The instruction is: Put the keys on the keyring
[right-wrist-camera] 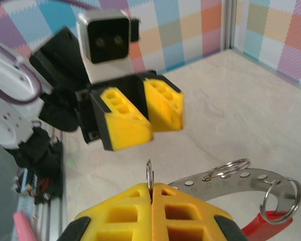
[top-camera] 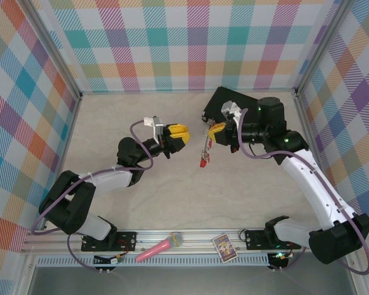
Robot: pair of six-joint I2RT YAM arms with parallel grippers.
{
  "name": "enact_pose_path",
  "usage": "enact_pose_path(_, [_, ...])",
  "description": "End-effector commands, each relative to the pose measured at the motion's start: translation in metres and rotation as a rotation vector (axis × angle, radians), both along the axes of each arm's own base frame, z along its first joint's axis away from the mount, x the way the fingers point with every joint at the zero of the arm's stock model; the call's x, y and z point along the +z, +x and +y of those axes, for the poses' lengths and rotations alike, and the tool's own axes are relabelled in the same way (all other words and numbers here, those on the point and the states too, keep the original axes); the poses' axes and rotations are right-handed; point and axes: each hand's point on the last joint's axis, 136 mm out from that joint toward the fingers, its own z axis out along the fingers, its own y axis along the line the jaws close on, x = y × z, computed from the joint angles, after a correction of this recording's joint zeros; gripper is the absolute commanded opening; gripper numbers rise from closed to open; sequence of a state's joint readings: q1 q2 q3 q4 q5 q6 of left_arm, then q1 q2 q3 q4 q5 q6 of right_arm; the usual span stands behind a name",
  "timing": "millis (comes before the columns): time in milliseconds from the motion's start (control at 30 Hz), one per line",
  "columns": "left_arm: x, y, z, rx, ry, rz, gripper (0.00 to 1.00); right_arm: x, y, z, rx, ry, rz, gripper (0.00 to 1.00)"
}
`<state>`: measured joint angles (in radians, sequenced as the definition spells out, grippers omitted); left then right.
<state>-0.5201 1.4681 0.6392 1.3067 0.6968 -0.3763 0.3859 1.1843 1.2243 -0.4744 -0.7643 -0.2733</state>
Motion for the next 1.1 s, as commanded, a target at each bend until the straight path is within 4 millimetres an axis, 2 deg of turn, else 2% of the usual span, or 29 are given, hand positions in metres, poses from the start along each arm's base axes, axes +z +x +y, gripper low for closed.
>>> enact_pose_path(0, [-0.001, -0.016, 0.002, -0.049, 0.038, -0.081, 0.32, -0.021, -0.004, -0.005, 0.035, -0.128, -0.052, 0.0])
enact_pose_path(200, [-0.02, -0.018, -0.002, -0.061, 0.092, -0.087, 0.32, -0.035, -0.002, -0.004, 0.054, -0.263, -0.101, 0.0])
enact_pose_path(433, [-0.032, -0.022, -0.01, -0.08, 0.134, -0.101, 0.35, -0.056, -0.011, 0.015, 0.137, -0.41, -0.145, 0.0])
enact_pose_path(733, [-0.04, -0.034, -0.019, -0.125, 0.174, -0.124, 0.38, -0.046, -0.013, 0.027, 0.176, -0.399, -0.172, 0.0])
enact_pose_path(1067, [-0.039, -0.04, -0.024, -0.166, 0.176, -0.128, 0.37, -0.054, -0.023, 0.037, 0.222, -0.412, -0.167, 0.0])
